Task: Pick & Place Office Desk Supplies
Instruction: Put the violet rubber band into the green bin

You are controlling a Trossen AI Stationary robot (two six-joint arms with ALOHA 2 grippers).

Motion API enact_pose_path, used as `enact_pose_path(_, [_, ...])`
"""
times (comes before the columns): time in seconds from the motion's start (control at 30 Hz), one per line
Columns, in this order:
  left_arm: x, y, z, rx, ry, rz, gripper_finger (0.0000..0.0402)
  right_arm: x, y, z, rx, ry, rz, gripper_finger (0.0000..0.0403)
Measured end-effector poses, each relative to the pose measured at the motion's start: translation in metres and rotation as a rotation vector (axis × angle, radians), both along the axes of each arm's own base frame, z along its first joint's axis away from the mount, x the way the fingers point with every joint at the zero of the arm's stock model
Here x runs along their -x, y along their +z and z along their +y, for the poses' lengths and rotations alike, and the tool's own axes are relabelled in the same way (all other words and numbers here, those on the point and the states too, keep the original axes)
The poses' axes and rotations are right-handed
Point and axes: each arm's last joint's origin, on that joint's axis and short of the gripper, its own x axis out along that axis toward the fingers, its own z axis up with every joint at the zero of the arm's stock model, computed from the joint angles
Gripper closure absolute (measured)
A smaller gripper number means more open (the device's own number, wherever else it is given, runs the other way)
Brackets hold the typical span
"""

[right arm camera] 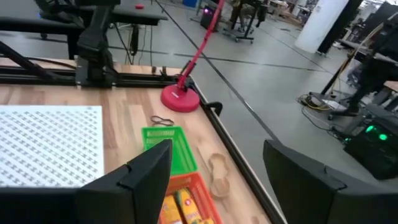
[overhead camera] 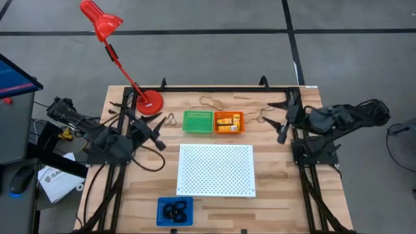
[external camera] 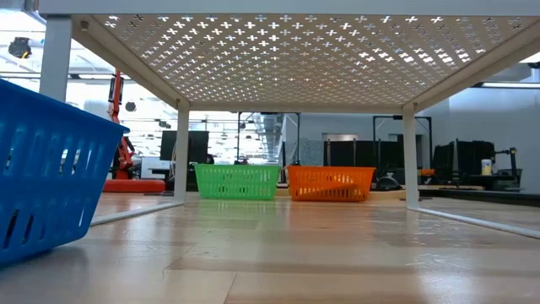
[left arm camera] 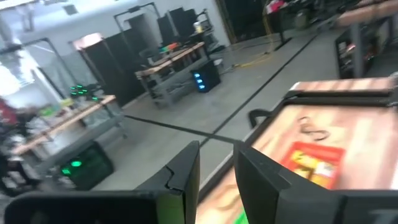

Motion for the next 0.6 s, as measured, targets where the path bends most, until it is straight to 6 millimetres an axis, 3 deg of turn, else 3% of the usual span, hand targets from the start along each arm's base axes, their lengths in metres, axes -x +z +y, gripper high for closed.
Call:
enact_pose_path(0.27, [-0.010,0.003,0.028,-0.015,0.093,0.034,0.0314,0.022,0.002,-0.005,0.007,0.028,-0.003,0.0154])
enact_pose_path(0.6, [-0.011,0.029,0.042,-0.123,-0.201,0.023,0.0314,0.028,0.015,-0.004,0.169,0.104,0.005,0.0154])
